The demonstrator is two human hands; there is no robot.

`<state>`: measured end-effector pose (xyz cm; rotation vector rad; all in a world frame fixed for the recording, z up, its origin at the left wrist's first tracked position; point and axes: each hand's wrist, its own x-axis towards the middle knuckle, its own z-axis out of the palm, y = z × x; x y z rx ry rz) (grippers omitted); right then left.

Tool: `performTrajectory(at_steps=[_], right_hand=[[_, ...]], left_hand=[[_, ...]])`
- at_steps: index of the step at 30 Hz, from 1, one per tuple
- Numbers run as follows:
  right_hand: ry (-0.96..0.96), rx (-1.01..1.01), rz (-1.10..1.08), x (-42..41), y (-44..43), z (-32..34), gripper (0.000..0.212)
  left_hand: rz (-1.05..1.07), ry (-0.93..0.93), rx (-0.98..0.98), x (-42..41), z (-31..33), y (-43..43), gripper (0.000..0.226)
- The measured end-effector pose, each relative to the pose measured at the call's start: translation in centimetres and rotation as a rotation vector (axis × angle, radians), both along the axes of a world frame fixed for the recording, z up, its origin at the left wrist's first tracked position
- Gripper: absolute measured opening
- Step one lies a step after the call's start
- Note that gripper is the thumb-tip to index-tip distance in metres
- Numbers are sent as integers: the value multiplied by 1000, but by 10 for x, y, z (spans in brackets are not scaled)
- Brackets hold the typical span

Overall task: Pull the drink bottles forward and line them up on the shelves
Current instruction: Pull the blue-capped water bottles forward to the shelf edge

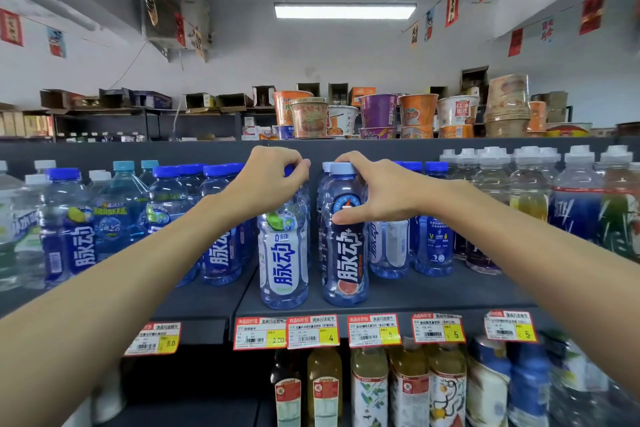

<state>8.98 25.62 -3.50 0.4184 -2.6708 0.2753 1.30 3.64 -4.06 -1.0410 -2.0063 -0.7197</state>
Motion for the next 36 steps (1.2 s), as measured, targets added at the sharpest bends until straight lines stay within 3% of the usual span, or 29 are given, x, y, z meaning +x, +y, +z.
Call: performTrajectory(at_steps=[11,16,19,21,24,31,36], right_hand=[[35,35,-67,3,-8,-4,92],[-6,-5,-100,2,8,4,116],[31,-102,-103,5,35,10,93],[200,30,-202,6,55,11,70],[392,268,-304,-1,74,12,57],[221,390,-314,-37,78,17,50],[119,319,-218,-33,78,34,41]], left_hand=[[17,-20,-47,2,2,-1,34],[3,128,-52,9,11,4,21],[-37,202,-112,20,16,16,26],[-31,206,-240,26,16,27,39],[39,189,-400,30,14,42,63],[78,133,-400,32,17,49,75],[117,90,-381,41,21,54,60]])
